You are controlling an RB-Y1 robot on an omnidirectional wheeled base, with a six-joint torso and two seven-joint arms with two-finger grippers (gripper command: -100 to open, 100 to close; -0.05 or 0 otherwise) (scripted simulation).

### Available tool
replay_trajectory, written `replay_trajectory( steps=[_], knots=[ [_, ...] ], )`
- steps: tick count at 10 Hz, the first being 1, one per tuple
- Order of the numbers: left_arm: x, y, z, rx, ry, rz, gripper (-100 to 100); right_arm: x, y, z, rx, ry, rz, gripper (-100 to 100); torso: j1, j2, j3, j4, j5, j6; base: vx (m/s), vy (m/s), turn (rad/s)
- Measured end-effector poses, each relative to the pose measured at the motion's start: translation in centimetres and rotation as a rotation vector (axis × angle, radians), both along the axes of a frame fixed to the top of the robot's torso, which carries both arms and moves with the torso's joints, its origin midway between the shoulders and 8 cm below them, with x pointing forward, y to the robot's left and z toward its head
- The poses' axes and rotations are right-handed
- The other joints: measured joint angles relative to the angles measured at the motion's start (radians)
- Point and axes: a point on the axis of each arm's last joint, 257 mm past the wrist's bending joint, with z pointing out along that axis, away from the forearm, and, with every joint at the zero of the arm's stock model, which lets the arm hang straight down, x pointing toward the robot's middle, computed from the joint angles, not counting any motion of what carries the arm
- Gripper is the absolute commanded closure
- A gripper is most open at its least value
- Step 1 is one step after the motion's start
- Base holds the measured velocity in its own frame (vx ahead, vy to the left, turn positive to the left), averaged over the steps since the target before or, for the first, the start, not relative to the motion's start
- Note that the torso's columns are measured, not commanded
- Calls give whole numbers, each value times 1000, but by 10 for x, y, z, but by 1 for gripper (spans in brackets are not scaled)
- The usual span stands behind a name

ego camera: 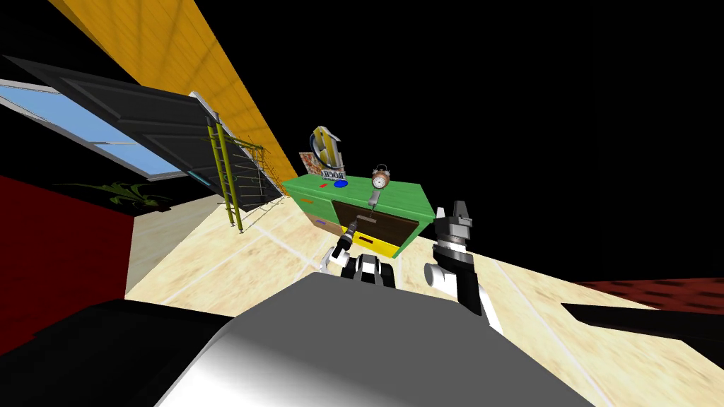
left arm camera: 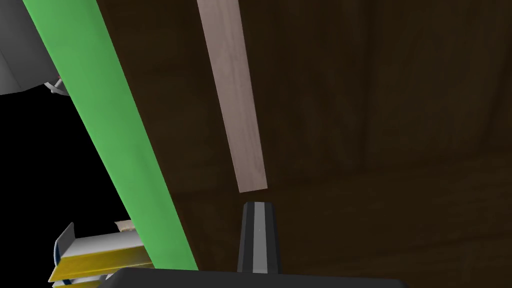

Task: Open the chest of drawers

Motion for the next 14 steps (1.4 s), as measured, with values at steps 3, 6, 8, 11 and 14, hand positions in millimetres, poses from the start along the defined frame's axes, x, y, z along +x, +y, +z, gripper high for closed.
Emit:
replay_trajectory(
  steps=[3,6,8,11,14],
  knots=[
    [-8,-11,2,3,-1,1,-100,0,0,0,0,0,0,0,-6,-6,-3,-1,-2,0,-89,54,-2],
    [-11,6,-7,67,8,-16,-100,0,0,0,0,0,0,0,-4,-4,-3,-1,-1,0,27,-8,-2],
    [-12,16,-11,105,12,-25,-100,0,0,0,0,0,0,0,-3,-1,0,0,-1,0,76,-15,-11],
    [-9,17,-8,117,25,-22,-100,0,0,0,0,0,0,0,-5,-4,-3,-1,-2,0,156,-45,-12],
    [-4,2,-1,65,27,-8,-100,0,0,0,0,0,0,0,-1,5,3,2,0,0,29,4,-3]
  ],
)
